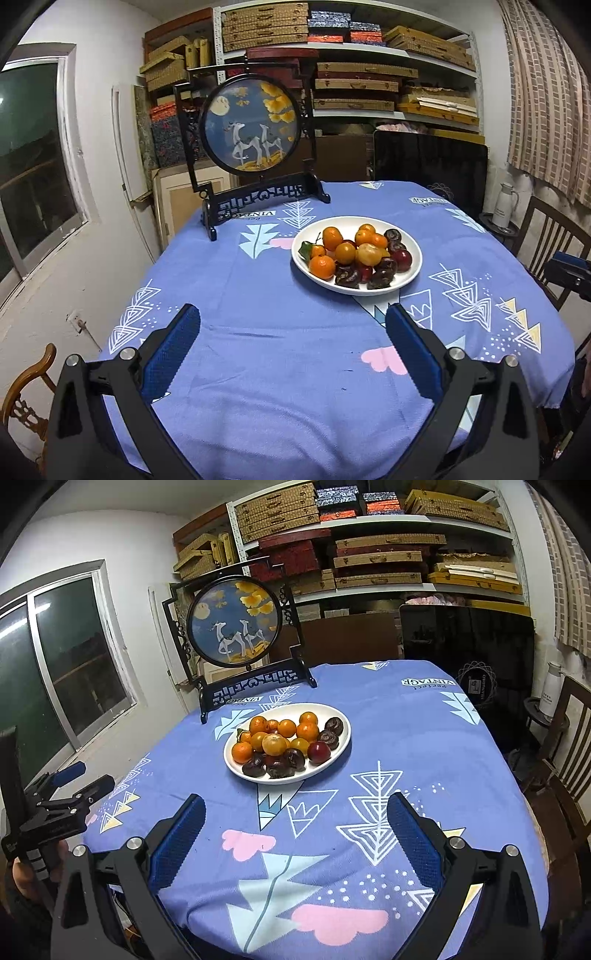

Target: Organize fruits

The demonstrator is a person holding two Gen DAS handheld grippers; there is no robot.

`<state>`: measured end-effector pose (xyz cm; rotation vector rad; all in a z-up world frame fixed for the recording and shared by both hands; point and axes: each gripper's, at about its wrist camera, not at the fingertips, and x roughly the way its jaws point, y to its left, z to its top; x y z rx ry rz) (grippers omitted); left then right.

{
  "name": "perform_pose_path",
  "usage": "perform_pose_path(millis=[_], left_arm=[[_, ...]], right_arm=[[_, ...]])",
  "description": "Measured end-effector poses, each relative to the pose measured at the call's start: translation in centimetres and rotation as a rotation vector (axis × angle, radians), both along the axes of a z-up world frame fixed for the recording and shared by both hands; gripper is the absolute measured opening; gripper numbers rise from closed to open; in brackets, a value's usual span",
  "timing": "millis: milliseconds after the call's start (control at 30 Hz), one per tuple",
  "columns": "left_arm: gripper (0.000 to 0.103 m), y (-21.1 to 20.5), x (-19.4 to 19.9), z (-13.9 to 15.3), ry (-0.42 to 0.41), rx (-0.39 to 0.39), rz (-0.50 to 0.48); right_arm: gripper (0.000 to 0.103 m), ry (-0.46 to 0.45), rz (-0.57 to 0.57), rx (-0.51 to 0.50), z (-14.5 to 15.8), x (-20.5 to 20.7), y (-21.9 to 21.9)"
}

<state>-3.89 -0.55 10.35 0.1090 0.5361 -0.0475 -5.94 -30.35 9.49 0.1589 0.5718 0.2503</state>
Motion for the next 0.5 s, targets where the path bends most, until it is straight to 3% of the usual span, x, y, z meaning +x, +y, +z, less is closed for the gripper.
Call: perform_pose_path(millis=[200, 500], left_arm=[[0.098, 0.45, -0.43, 0.54, -0.023, 0.007, 0.031], [0.098, 0.06, -0.08, 0.55, -0.005, 0.007, 0.0]], right_arm=[[0.099, -0.007, -0.004, 0.008, 0.3, -0.42, -0.34], [0.099, -0.001, -0.017, 0.013, 0.23, -0.33, -0.75]])
